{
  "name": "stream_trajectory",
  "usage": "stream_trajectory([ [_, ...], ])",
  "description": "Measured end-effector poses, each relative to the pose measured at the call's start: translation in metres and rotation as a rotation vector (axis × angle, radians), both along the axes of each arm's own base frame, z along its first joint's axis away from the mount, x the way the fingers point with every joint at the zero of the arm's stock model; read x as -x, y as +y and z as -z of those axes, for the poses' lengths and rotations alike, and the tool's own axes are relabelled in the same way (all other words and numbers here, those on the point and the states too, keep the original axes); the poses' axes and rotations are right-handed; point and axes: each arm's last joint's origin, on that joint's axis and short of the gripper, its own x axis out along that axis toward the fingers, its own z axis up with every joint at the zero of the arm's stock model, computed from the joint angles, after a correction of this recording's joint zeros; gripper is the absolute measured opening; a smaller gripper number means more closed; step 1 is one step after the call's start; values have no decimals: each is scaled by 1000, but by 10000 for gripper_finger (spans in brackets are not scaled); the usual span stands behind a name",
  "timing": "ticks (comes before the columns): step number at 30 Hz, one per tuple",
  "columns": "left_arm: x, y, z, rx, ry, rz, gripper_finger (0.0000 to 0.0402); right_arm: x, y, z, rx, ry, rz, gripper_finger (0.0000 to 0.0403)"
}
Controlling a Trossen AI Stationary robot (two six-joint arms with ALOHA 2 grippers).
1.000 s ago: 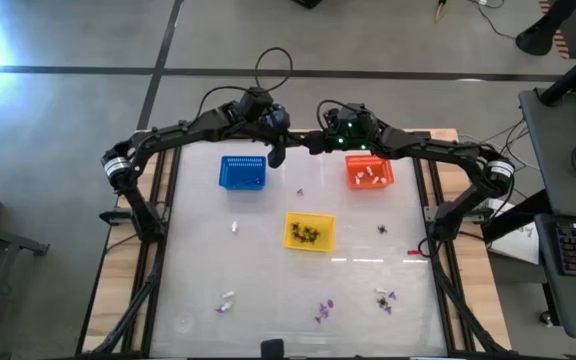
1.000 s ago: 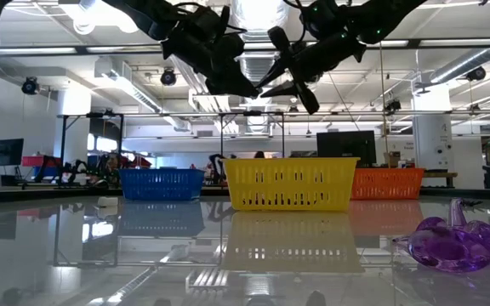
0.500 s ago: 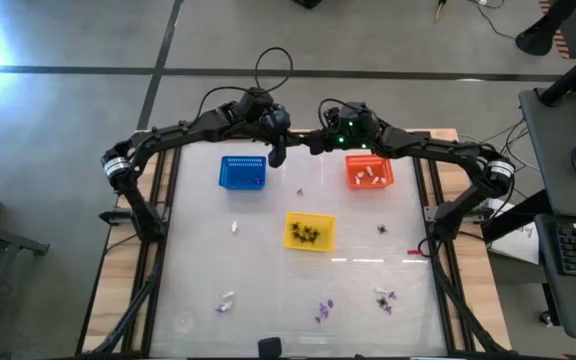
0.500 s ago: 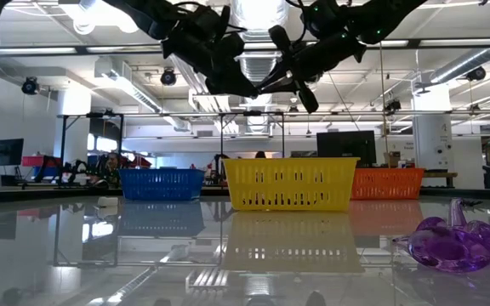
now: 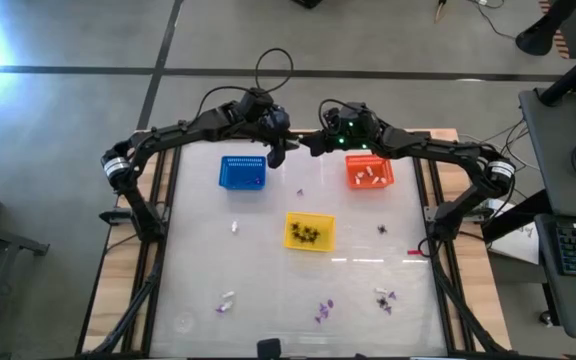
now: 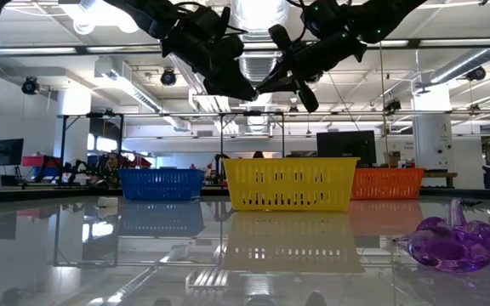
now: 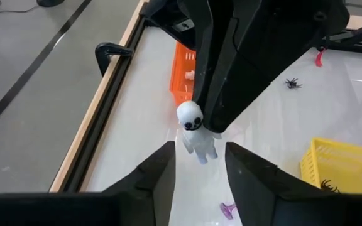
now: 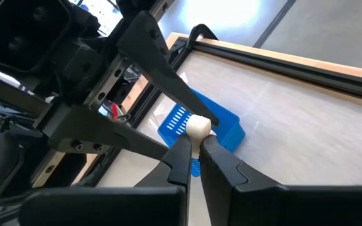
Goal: Sort Halloween decoration
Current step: Put the white skeleton toy into the orange bin
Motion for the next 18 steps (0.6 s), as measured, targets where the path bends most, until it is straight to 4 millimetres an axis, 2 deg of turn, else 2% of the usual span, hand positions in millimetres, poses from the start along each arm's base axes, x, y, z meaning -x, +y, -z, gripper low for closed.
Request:
stream_trajectory([
  [6,5,-3,-4,-23,27,25,127,7,4,3,-13,92,-17,17],
  [18,31,-14,-19,-58,142,4,128,58,28,9,-20,571,-10,17],
])
